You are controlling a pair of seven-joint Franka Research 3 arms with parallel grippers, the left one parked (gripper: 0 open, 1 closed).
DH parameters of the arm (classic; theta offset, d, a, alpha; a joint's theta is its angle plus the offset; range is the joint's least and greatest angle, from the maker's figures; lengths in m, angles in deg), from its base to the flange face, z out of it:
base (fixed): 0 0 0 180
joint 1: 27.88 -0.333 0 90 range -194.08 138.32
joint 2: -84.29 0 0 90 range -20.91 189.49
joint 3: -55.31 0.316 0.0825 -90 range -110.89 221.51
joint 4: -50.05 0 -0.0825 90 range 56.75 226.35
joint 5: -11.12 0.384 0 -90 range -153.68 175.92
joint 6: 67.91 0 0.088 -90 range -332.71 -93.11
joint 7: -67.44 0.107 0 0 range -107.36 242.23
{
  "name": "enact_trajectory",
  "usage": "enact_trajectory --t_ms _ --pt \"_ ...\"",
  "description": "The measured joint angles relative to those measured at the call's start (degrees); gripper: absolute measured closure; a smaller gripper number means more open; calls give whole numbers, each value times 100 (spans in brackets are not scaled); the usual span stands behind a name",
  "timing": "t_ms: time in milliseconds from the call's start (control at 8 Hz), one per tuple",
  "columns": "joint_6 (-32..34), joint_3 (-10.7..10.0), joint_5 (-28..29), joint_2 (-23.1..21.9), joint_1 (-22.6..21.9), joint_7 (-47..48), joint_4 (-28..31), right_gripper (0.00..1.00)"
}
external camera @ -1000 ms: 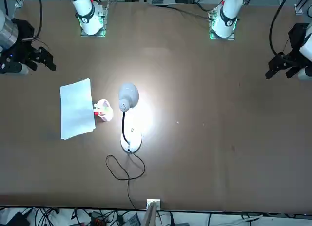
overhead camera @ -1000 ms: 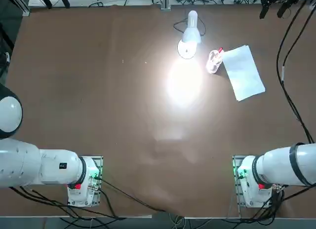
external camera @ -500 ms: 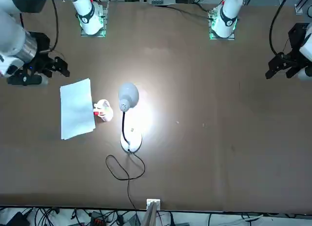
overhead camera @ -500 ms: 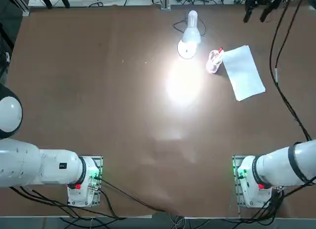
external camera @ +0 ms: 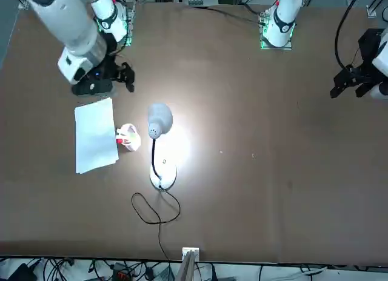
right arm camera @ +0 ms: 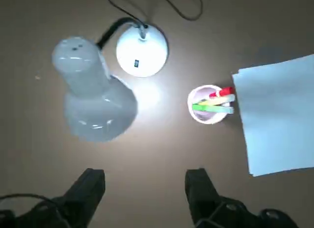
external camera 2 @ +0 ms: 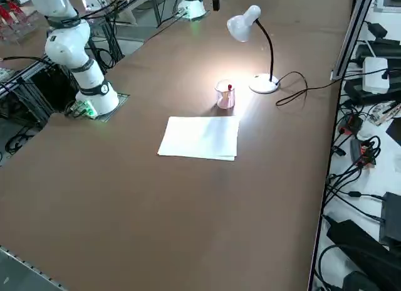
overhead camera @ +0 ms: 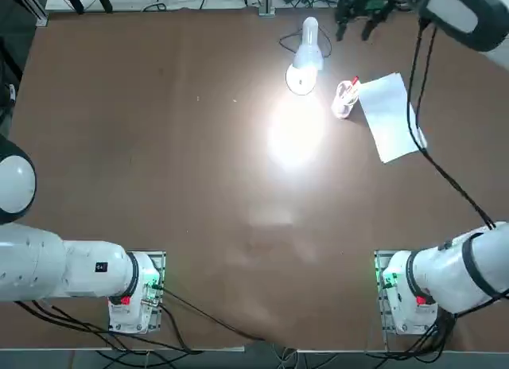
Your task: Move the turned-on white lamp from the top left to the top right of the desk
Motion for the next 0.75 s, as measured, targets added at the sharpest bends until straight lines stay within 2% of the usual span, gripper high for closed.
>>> enact_trajectory --t_ms 125,375,750 --pt "-274 4 -53 7 -347 434 4 0" --pt "-755 5 -684 141 -821 1171 31 0" --pt "-1441 -3 -1854 739 -1122 2201 80 1"
